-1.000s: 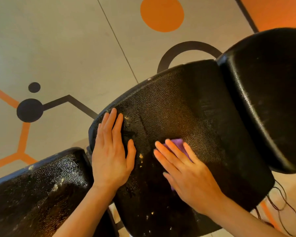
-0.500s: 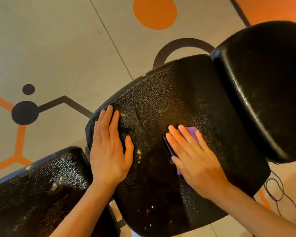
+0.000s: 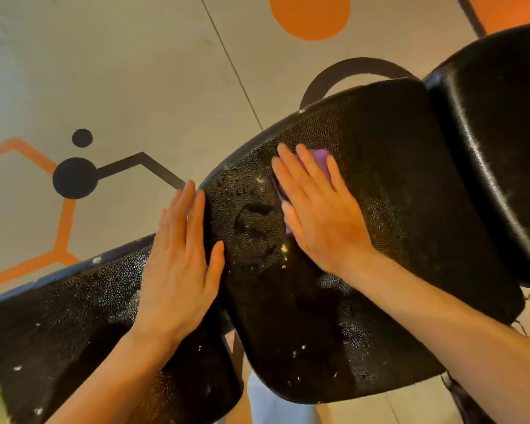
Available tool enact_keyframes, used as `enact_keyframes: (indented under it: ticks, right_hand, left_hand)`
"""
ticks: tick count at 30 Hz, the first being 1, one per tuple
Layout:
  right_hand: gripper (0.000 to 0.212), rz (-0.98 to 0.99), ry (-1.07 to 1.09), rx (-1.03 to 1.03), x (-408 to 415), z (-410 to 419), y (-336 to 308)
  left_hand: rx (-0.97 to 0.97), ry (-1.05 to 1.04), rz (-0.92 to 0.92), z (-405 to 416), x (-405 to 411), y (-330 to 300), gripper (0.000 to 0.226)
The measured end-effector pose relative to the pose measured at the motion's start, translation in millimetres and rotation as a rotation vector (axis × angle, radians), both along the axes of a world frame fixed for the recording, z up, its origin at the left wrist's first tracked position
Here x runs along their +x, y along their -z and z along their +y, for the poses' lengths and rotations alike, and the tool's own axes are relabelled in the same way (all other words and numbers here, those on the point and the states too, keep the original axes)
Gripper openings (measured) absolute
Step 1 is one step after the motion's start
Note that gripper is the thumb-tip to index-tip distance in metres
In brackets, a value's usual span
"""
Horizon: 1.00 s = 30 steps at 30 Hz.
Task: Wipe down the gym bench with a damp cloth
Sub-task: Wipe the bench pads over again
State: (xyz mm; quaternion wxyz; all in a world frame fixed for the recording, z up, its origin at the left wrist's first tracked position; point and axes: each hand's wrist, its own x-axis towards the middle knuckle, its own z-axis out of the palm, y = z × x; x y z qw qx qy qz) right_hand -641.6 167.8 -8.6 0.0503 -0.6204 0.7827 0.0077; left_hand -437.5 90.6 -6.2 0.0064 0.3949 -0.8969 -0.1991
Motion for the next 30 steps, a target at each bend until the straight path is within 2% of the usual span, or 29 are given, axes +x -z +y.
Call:
enact_keyframes:
  ticks: [3,7,8,10,13,15,16,18,19,20,21,24,25,26,28,30]
  right_hand:
    - [0.055,0.006,0.125,-0.057,0,-45,1]
    - [0.061,-0.008,-0.042,0.113,36,60,-3]
    - [0.062,-0.005,-0.096,0.126,36,73,-2]
    - [0.059,0.016,-0.099,0.065,21,50,4]
    - [0.055,0.034,0.250,-0.084,12,-35,1]
    - [0.056,0.029,0.365,-0.127,36,-55,7]
    - [0.056,0.021,0.289,-0.097,53,-52,9]
    - [0.057,0.007,-0.003,-0.015,70,-29,12]
    - [0.057,0.019,-0.136,0.012,57,-23,11]
    - [0.056,0.049,-0.176,0.019,37,-22,9]
    - [0.055,0.053,-0.098,0.009,17,-25,7]
    - [0.055,0.010,0.370,-0.099,2,-37,-2]
    - [0.056,0.046,0.377,-0.116,20,-41,-1]
    - [0.056,0.066,0.261,-0.114,44,-42,4]
    - [0.056,0.007,-0.127,-0.050,74,-38,11]
    - [0.057,0.004,-0.337,0.006,51,-35,8]
  left_hand:
    - [-0.031,0.052,-0.054,-1,7,5,0.067]
    - [-0.031,0.061,-0.036,-2,6,6,0.065]
    - [-0.035,0.049,-0.040,-2,6,5,0.065]
    - [-0.048,0.046,-0.053,-1,6,5,0.065]
    - [-0.085,0.055,-0.058,0,5,6,0.065]
    - [-0.093,0.052,-0.052,0,4,7,0.065]
    - [-0.087,0.051,-0.044,0,4,7,0.065]
    - [-0.071,0.050,-0.035,1,4,7,0.066]
    - [-0.073,0.049,-0.038,0,5,6,0.066]
    - [-0.083,0.052,-0.043,0,6,7,0.066]
    - [-0.091,0.057,-0.048,0,6,7,0.066]
    - [-0.103,0.067,-0.047,1,6,8,0.065]
    - [-0.100,0.064,-0.038,1,6,8,0.065]
    - [-0.094,0.057,-0.024,1,6,7,0.065]
    - [-0.076,0.024,0.017,1,6,6,0.065]
    - [-0.053,0.008,0.048,-1,9,2,0.067]
